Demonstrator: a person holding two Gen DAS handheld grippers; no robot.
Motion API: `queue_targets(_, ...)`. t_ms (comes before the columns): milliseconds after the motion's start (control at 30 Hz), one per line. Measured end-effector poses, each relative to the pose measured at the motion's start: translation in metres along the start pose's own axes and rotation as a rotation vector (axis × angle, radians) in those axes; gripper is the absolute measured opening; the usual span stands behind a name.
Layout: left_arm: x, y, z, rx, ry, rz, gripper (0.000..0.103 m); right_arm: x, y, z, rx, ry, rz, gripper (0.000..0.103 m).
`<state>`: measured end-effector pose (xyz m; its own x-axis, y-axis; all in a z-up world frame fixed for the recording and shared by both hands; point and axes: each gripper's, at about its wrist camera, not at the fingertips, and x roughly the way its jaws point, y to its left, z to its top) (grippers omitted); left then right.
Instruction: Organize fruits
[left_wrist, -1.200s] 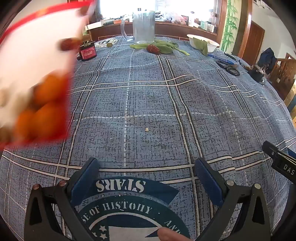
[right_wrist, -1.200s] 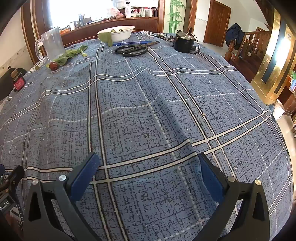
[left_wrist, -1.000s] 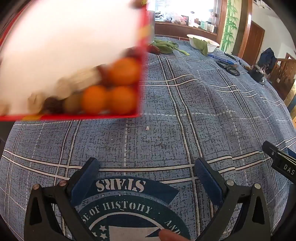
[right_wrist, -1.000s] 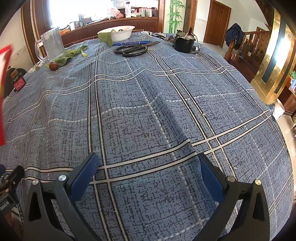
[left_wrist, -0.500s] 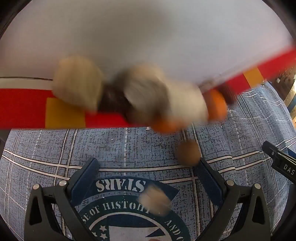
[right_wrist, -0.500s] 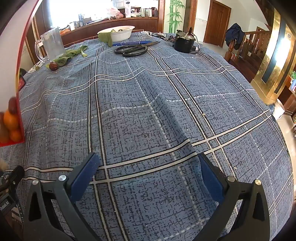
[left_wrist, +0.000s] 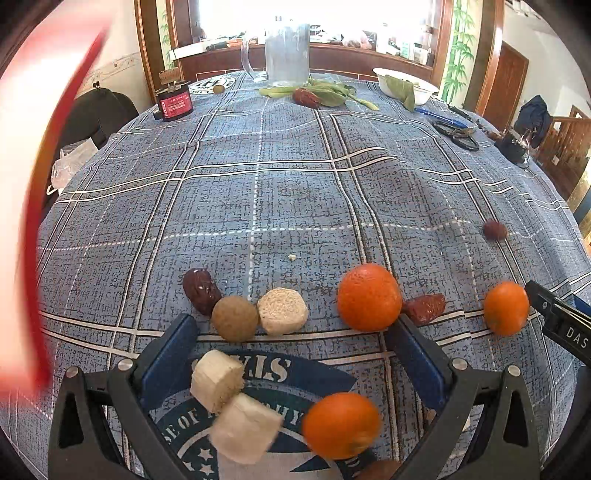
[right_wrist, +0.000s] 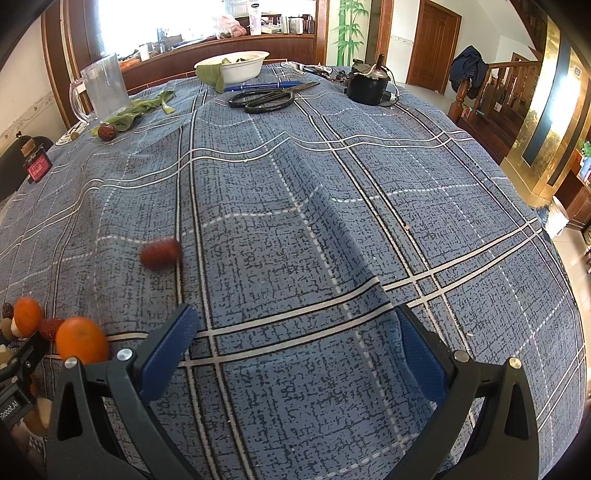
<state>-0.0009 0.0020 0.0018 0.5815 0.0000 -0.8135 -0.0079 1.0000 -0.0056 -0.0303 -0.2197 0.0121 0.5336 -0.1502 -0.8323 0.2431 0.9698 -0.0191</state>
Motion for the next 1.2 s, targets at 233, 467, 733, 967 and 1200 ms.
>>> queue_targets(233, 0.0, 0.0, 0.0, 0.0, 0.0, 0.0, 0.102, 0.0, -0.001, 0.0, 0.0, 0.0, 0.0, 0.103)
queue_targets(467, -0.001, 0.001, 0.0, 0.0, -0.001, 0.0, 0.102, 0.0, -0.001, 0.0, 0.0, 0.0, 0.001, 0.103)
queue_targets(733, -0.001, 0.001, 0.0, -0.001, -0.001, -0.001, 0.102, 0.0, -0.001, 0.0, 0.0, -0.001, 0.001, 0.103)
queue_targets(967, -0.028, 0.006, -0.018, 0.019, -0.029, 0.061, 0.094, -0.019, -0.006, -0.003, 0.042, -0.003, 0.033, 0.102)
queue_targets(1200, -0.13, 0.011, -0.043, 0.062, -0.31, 0.128, 0.096, -0.099, -0.003, -0.037, 0.04, -0.245, 0.183, 0.103)
